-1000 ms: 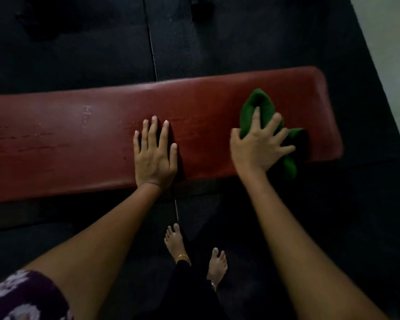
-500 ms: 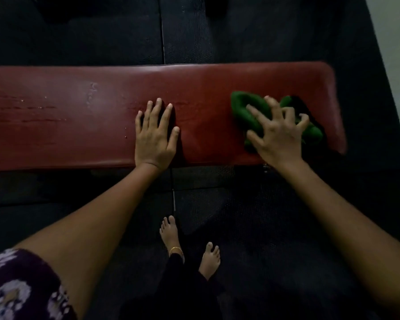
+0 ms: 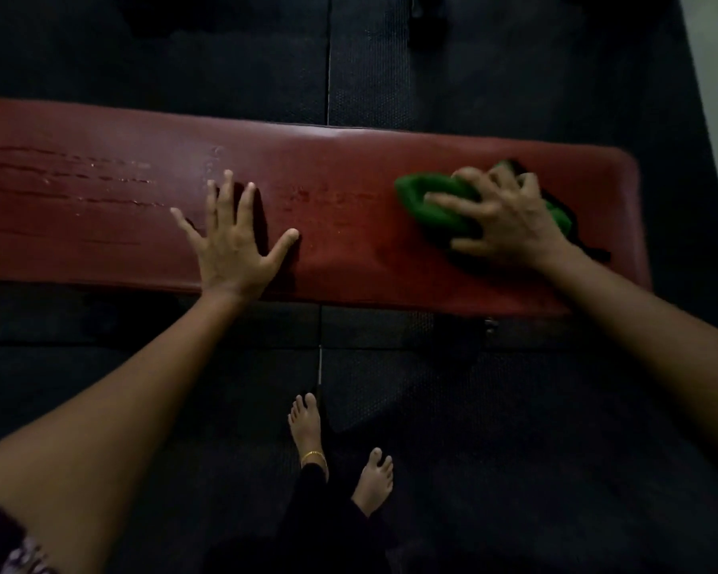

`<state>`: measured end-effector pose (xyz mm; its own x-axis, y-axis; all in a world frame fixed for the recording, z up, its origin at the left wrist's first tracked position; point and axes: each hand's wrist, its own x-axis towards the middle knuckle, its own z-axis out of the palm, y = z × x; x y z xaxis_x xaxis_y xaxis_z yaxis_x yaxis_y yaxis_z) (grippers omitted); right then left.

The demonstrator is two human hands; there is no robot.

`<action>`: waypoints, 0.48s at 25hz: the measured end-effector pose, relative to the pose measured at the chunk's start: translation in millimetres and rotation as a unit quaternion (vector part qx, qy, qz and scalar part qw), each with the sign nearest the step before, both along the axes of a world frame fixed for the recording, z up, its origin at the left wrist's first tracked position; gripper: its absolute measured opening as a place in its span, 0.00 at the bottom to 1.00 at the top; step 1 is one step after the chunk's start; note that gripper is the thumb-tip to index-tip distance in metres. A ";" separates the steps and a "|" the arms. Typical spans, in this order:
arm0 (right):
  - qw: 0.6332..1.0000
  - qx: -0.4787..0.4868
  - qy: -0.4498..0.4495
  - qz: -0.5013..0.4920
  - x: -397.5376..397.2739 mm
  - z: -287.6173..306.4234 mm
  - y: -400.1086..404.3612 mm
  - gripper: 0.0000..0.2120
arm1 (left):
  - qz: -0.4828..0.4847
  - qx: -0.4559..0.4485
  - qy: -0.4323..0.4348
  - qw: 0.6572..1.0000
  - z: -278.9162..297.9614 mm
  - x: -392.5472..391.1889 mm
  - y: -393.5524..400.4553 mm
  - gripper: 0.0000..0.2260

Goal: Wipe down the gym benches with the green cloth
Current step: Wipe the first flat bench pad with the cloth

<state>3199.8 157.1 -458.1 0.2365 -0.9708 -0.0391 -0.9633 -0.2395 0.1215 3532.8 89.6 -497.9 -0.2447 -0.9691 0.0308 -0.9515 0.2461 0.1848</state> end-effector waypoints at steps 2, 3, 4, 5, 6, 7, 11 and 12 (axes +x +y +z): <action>0.961 0.010 -0.059 -0.270 11.8 0.7 -25.6 0.28 | 0.008 0.004 -0.001 1.000 -2.4 1.0 0.1 0.41; 0.930 -0.001 -0.080 -0.359 30.5 -0.7 -38.5 0.27 | 0.010 0.005 0.007 1.000 -2.8 0.7 0.1 0.40; 0.914 -0.006 -0.083 -0.397 53.1 -0.8 -47.6 0.27 | 0.012 0.004 0.016 1.000 -3.0 -1.3 0.2 0.40; 0.918 -0.005 -0.084 -0.389 77.5 0.4 -53.2 0.28 | 0.012 0.005 0.020 1.000 -2.7 -0.9 0.5 0.39; 0.931 0.006 -0.089 -0.355 100.1 1.3 -54.2 0.28 | 0.012 0.005 0.020 1.000 -3.5 1.7 1.2 0.39; 0.948 0.015 -0.089 -0.305 111.9 -0.4 -50.5 0.29 | 0.013 0.004 0.022 1.000 -5.1 0.8 3.3 0.38; 0.996 0.014 -0.082 0.039 77.2 3.3 -30.4 0.30 | 0.015 0.005 0.029 0.999 -5.1 -1.4 4.7 0.36; 0.996 0.018 -0.072 0.058 57.4 5.3 -35.0 0.29 | 0.015 0.002 0.029 0.999 -3.8 -2.4 4.5 0.36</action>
